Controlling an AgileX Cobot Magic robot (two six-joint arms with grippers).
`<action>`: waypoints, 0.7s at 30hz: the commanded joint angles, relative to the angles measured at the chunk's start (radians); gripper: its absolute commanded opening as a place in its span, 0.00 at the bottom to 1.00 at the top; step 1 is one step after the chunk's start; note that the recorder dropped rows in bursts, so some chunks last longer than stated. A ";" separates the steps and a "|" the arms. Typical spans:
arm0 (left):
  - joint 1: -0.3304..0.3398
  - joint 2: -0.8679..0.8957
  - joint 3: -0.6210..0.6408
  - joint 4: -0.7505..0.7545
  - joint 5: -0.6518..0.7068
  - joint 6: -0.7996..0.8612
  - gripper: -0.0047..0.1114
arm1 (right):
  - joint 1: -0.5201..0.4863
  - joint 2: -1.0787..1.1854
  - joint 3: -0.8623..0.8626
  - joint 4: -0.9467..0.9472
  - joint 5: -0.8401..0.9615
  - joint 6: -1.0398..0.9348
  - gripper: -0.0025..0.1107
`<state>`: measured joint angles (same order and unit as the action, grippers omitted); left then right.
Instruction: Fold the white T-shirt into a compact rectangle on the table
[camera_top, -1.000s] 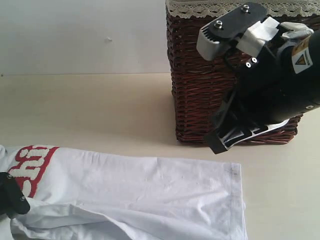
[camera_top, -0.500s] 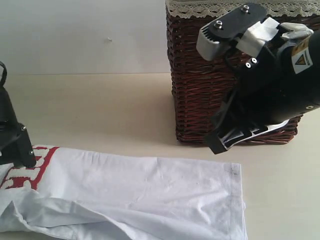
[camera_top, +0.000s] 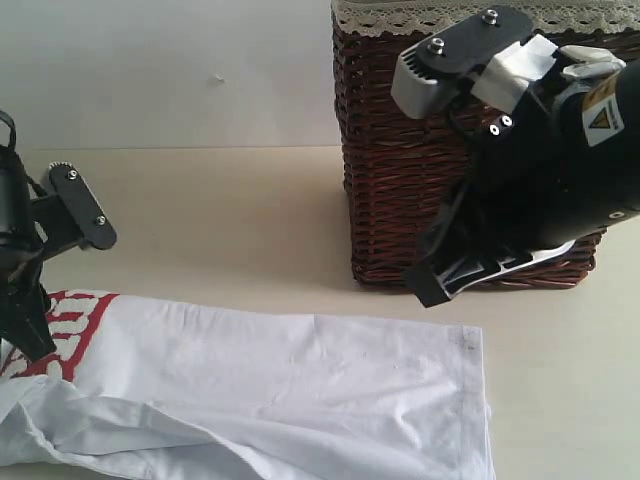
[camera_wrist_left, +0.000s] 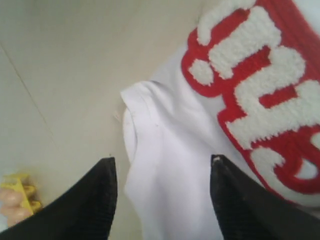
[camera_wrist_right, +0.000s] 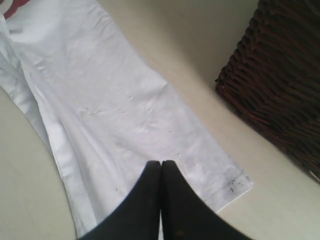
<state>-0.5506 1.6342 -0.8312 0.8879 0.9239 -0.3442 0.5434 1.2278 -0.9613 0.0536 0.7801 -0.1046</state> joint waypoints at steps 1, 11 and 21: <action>0.004 -0.057 -0.044 -0.266 0.109 0.136 0.52 | 0.003 -0.006 -0.005 -0.002 -0.009 -0.006 0.02; 0.002 -0.262 0.049 -0.660 0.150 0.299 0.52 | 0.003 -0.006 -0.005 -0.002 0.014 -0.026 0.02; 0.002 -0.231 0.254 -0.373 -0.040 0.123 0.68 | 0.003 -0.006 -0.005 -0.002 0.018 -0.026 0.02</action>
<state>-0.5506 1.3909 -0.6099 0.3511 0.9439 -0.0845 0.5434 1.2278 -0.9613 0.0536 0.7984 -0.1228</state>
